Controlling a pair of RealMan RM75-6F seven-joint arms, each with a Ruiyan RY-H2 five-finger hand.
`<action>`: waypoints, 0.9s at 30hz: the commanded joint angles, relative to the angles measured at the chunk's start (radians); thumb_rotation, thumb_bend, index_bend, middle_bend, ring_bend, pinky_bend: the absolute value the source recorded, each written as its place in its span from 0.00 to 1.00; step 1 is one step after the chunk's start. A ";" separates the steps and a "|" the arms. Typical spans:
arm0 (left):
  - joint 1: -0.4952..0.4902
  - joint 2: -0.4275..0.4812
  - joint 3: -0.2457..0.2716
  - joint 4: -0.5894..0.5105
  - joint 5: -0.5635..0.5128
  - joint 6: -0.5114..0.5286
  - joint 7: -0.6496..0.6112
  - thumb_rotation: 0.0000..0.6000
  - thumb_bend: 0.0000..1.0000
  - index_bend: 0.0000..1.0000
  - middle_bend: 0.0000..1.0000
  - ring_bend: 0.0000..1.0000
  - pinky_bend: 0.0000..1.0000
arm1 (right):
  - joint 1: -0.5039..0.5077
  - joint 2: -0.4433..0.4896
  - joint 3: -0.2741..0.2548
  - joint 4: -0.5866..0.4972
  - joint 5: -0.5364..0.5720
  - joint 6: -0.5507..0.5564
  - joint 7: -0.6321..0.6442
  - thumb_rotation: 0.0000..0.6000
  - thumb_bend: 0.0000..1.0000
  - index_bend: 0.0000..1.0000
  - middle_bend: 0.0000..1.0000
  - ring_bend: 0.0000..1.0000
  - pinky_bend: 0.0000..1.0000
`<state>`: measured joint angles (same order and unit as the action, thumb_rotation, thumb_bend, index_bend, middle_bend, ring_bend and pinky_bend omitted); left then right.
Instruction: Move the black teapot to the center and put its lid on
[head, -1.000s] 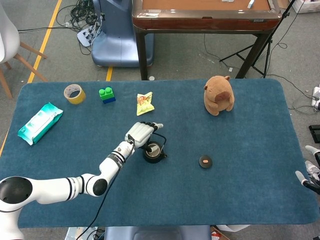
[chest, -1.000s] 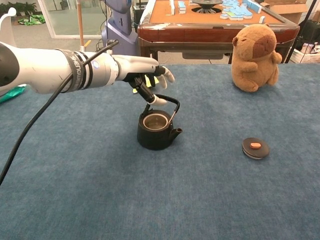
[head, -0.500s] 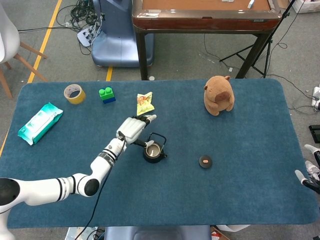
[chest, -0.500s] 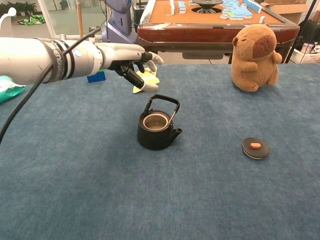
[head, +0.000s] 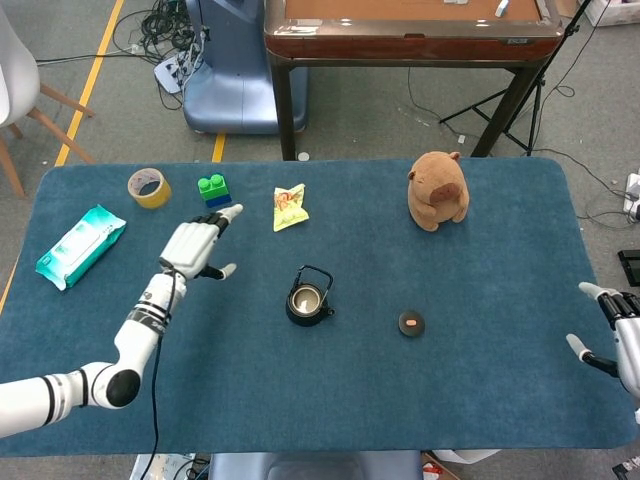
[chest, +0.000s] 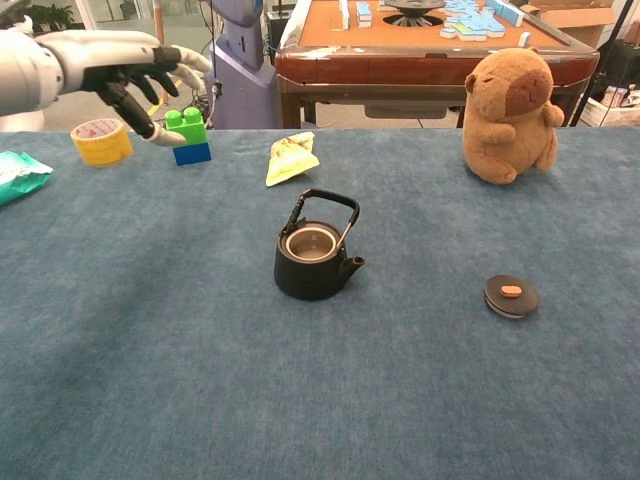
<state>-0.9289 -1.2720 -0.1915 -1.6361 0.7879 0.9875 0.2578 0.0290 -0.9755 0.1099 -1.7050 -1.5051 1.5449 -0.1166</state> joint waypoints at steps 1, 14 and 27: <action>0.078 0.058 0.020 -0.047 0.050 0.075 -0.040 1.00 0.25 0.07 0.11 0.14 0.17 | 0.024 0.012 -0.006 -0.021 -0.012 -0.037 -0.006 1.00 0.16 0.30 0.36 0.32 0.36; 0.303 0.185 0.132 -0.128 0.202 0.235 -0.059 1.00 0.25 0.07 0.11 0.14 0.17 | 0.169 0.019 -0.009 -0.076 -0.093 -0.215 -0.009 1.00 0.16 0.31 0.39 0.33 0.36; 0.461 0.236 0.170 -0.166 0.286 0.335 -0.079 1.00 0.25 0.08 0.12 0.14 0.17 | 0.367 -0.063 -0.011 -0.071 -0.136 -0.457 -0.028 1.00 0.16 0.34 0.36 0.32 0.38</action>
<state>-0.4750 -1.0411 -0.0222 -1.7989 1.0701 1.3182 0.1837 0.3737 -1.0190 0.1006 -1.7832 -1.6374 1.1165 -0.1352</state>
